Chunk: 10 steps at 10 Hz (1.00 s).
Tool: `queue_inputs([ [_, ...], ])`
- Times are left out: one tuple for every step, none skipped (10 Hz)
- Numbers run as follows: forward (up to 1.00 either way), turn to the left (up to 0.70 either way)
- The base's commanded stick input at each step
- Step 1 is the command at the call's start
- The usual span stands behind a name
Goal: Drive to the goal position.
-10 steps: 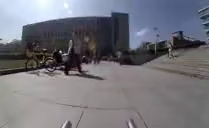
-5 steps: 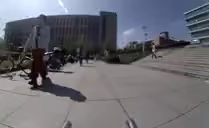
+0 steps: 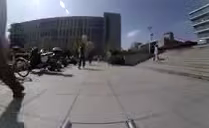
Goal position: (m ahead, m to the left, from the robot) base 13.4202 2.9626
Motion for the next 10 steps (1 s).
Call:
queue_inputs([
  [1.00,0.00],
  [1.00,0.00],
  [1.00,0.00],
  [1.00,0.00],
  [1.00,0.00],
  [1.00,0.00],
  [1.00,0.00],
  [1.00,0.00],
  [1.00,0.00],
  [1.00,0.00],
])
